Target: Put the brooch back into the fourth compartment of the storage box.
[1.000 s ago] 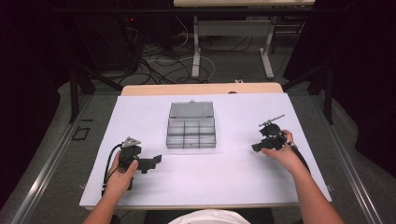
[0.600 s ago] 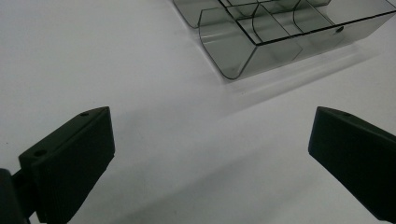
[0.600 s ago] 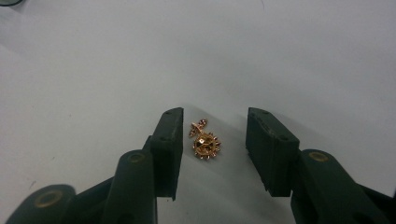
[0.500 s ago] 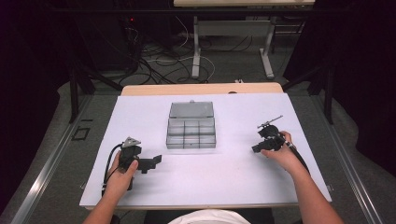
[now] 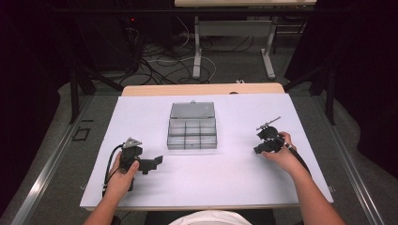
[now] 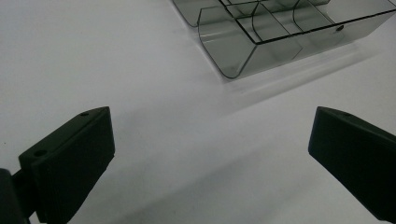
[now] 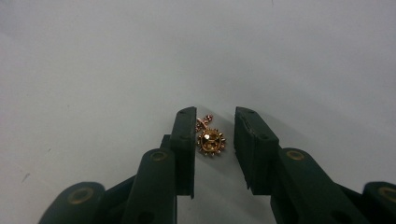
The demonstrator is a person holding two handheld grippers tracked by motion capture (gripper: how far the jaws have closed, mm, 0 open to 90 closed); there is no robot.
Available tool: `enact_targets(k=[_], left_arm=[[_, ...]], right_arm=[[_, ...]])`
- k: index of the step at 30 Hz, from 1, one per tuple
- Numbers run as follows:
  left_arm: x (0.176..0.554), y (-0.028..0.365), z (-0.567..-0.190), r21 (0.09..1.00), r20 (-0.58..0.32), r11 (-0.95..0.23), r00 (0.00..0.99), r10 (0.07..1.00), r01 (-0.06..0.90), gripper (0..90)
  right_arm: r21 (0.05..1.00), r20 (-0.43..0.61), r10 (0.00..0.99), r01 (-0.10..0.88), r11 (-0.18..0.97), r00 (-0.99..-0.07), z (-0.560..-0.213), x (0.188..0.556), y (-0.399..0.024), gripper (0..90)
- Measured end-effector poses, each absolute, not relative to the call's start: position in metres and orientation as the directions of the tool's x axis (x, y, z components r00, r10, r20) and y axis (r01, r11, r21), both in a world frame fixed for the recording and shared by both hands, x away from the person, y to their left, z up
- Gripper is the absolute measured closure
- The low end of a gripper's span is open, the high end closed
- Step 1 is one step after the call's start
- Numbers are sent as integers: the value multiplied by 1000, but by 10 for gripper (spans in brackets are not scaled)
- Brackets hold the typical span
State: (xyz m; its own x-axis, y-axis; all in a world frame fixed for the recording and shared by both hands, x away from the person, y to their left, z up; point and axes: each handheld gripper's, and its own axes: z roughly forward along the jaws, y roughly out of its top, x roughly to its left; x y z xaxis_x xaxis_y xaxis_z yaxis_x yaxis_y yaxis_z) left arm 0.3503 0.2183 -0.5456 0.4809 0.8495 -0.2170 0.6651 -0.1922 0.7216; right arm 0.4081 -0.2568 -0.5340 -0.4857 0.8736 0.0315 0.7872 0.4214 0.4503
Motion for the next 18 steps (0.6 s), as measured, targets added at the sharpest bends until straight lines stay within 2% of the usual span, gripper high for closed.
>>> enact_targets(k=[12, 18], left_arm=[[350, 219, -545, 722, -219, -190, 480, 849, 666, 5], [350, 219, -545, 721, -218, -190, 478, 851, 666, 5]], right_arm=[[441, -2, 860, 771, 459, -511, -534, 407, -253, 762], [442, 17, 864, 778, 445, -504, -533, 407, -253, 774]])
